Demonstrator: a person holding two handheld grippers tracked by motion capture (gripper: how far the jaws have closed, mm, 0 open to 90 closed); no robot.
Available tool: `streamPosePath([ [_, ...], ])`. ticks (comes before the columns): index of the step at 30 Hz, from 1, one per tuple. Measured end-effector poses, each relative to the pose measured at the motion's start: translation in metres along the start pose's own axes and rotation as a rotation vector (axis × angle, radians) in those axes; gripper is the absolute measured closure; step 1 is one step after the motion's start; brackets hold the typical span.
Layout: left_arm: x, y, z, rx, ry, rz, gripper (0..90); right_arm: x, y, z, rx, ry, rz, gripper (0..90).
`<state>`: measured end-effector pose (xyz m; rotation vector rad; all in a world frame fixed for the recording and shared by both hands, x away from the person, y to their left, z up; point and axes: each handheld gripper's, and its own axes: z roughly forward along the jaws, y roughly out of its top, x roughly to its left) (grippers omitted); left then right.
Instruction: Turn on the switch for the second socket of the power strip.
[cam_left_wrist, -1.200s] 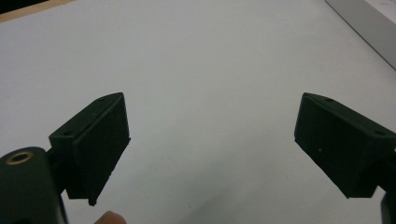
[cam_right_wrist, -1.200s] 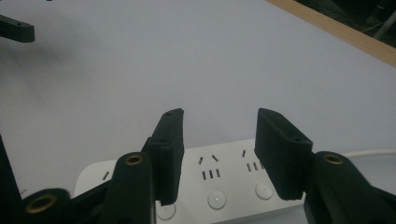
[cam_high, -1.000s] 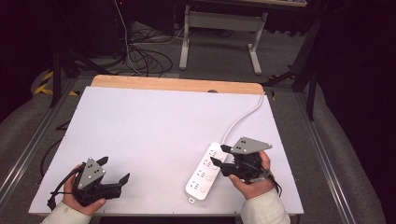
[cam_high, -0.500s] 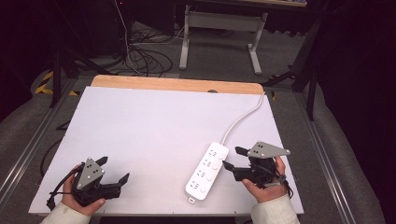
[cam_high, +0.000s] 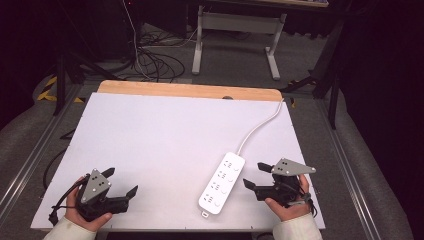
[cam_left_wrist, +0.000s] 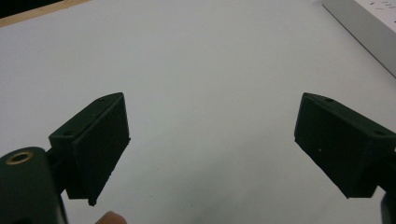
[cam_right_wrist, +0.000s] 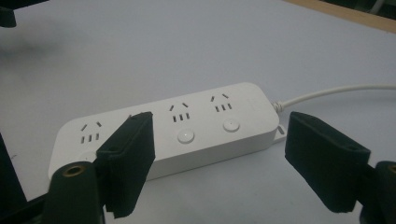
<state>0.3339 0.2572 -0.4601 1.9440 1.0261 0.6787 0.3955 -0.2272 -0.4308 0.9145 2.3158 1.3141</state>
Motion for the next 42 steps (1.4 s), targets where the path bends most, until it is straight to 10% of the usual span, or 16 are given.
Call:
streamPosePath([
  [29, -0.001, -0.006, -0.008, 0.015, -0.021, -0.025, 9.3, -0.020, -0.054, 0.013, 0.109, -0.022, 0.087, 18.8],
  [42, 0.007, -0.007, -0.005, -0.001, -0.019, -0.032, 9.2, -0.021, -0.050, 0.004, 0.055, -0.039, 0.063, 18.8],
])
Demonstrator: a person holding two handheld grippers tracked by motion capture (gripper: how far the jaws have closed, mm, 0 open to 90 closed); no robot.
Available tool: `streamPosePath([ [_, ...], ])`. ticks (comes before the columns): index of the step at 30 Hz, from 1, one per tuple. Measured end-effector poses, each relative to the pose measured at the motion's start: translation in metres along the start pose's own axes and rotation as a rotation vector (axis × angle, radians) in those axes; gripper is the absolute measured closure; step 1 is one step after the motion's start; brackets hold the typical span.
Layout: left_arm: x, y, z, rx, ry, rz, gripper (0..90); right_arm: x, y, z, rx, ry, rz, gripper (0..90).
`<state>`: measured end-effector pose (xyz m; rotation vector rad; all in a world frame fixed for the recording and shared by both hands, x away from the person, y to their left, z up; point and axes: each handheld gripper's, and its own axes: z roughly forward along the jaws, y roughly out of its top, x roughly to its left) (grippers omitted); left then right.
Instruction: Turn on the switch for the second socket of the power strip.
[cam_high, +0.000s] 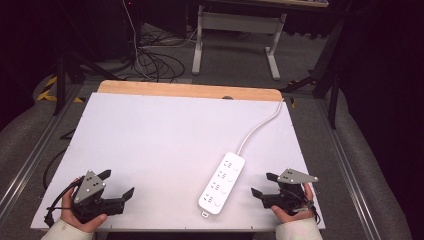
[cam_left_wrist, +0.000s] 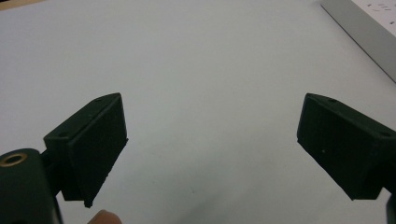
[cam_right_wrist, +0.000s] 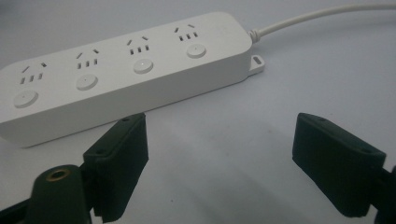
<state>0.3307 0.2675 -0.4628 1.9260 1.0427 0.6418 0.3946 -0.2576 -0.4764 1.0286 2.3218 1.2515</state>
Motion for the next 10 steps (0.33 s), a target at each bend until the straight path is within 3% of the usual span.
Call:
streamPosePath([
  [10, -0.0007, 0.0001, -0.0013, -0.002, 0.014, 0.020, 9.2, 0.0038, 0.0024, -0.0016, -0.011, -0.004, -0.027, 18.8],
])
